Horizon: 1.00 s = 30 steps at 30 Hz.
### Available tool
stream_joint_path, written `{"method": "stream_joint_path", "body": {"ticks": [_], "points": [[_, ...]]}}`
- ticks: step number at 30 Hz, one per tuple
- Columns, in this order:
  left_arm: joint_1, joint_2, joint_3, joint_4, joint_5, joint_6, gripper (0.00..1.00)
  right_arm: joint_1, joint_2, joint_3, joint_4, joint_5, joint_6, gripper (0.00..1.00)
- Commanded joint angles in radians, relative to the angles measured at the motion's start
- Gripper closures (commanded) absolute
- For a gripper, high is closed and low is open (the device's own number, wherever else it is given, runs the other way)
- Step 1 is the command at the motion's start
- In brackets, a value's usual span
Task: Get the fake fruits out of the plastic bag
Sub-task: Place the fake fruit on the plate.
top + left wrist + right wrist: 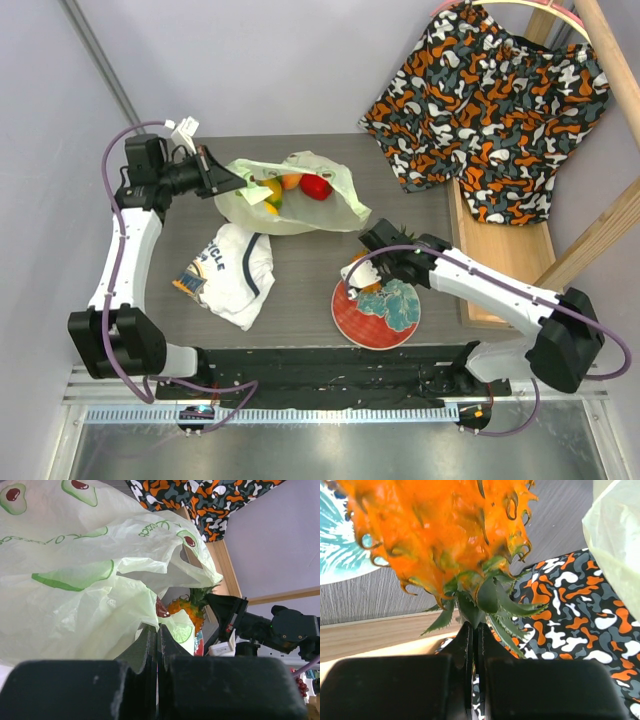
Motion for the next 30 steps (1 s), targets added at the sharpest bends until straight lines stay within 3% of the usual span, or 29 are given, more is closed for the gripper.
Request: {"method": "stream_joint_path", "body": {"ticks": [1, 6, 14, 21, 30], "points": [[0.006, -0.063, -0.021, 0.034, 0.01, 0.009, 1.0, 0.029, 0.033, 0.05, 0.017, 0.05, 0.052, 0.99], [0.006, -0.083, -0.033, 0.022, 0.004, 0.02, 1.0, 0.098, 0.065, 0.042, 0.025, 0.193, 0.03, 0.98], [0.011, -0.094, -0.04, 0.026, 0.0, 0.02, 0.99, 0.133, 0.114, 0.105, -0.077, 0.179, 0.149, 0.95], [0.011, -0.101, -0.038, 0.023, 0.001, 0.021, 0.99, 0.081, 0.24, 0.141, -0.193, 0.057, 0.491, 0.98], [0.012, -0.101, -0.053, 0.026, -0.002, 0.015, 0.99, 0.008, 0.252, 0.186, -0.21, -0.078, 0.627, 0.99]]}}
